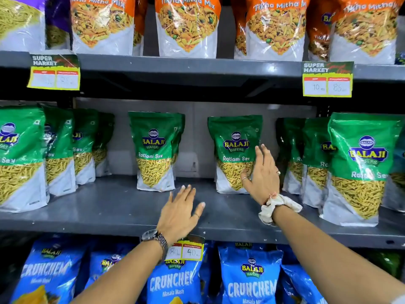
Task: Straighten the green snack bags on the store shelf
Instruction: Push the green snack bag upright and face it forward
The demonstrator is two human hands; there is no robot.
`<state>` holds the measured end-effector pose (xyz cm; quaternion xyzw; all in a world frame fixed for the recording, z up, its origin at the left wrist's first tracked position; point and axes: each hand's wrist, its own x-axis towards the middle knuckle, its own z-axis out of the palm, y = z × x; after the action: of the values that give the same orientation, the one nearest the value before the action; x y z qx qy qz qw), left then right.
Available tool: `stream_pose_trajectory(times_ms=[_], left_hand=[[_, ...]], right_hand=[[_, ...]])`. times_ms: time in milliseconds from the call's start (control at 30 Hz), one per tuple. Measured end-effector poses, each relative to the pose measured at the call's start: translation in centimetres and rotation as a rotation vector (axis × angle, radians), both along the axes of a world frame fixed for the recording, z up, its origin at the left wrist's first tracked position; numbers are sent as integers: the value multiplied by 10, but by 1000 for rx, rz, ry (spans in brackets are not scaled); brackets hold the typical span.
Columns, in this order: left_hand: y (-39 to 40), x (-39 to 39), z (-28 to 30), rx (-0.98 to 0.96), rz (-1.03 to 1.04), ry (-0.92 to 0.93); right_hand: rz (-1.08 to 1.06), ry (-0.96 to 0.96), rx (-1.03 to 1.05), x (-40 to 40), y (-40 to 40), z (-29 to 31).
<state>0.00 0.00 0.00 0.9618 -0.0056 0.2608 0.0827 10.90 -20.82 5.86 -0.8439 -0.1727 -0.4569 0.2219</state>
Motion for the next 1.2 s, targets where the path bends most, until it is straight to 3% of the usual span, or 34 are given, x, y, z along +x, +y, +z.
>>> stream_pose_trajectory(times_ms=[200, 567, 933, 1200], left_hand=[[2, 3, -15, -22, -43, 79], [2, 3, -21, -20, -5, 24], [0, 5, -24, -30, 12, -34], [-1, 4, -24, -17, 11, -32]], right_hand=[[-18, 197, -7, 24, 22, -17], [-108, 274, -133, 68, 53, -27], [-64, 346, 134, 84, 64, -27], [-29, 391, 220, 73, 66, -19]])
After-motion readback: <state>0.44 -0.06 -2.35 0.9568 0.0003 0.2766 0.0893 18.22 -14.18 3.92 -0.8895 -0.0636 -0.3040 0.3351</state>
